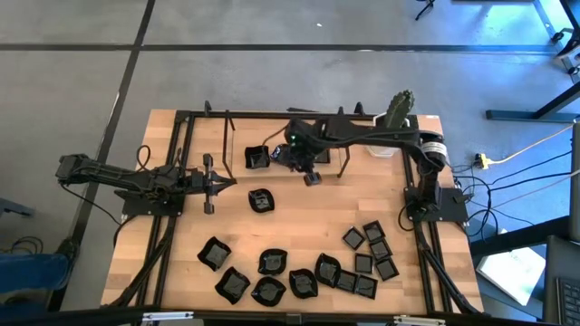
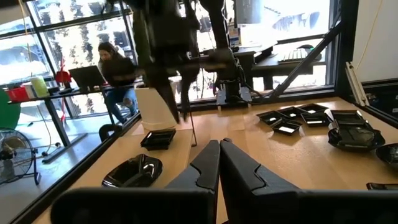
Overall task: Pick & Place Mini shaped plates
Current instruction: Stack the leaf-shaped plate on the top of the leaf-shaped plate on the shelf
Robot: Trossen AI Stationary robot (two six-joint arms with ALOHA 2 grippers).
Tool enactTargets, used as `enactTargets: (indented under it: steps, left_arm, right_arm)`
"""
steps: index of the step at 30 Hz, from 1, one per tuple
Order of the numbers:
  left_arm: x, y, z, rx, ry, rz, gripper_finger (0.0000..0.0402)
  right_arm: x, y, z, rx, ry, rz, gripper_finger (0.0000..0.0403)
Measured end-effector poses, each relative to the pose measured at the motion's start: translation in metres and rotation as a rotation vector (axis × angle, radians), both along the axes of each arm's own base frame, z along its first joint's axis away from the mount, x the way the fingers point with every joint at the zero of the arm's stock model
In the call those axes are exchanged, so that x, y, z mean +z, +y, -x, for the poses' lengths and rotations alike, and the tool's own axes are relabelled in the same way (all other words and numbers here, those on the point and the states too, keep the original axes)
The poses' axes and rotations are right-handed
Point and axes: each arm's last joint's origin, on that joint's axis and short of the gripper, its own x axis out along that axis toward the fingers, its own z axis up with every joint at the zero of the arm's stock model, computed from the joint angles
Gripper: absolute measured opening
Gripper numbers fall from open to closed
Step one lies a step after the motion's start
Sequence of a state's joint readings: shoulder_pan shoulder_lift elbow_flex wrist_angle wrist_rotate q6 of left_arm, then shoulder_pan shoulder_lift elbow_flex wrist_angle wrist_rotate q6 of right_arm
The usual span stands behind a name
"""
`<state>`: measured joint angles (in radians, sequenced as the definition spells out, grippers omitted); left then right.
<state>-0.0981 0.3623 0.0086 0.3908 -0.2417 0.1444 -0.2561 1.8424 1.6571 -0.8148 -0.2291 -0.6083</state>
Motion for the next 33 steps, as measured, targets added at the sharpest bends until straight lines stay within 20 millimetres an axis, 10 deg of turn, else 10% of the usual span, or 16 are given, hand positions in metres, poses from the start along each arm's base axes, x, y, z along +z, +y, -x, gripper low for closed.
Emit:
enactTargets:
  steps: [14,33]
  left_arm:
    - [0.0,0.0,0.0,0.003,0.002,-0.01,0.0008]
    - [0.0,0.0,0.0,0.002,0.001,-0.008,0.0004]
  right_arm:
    - [-0.044,-0.003,-0.011,-0.023,-0.101,0.087,0.0155]
    - [-0.061,-0.005,-0.011,-0.121,-0.104,0.101,0.0168]
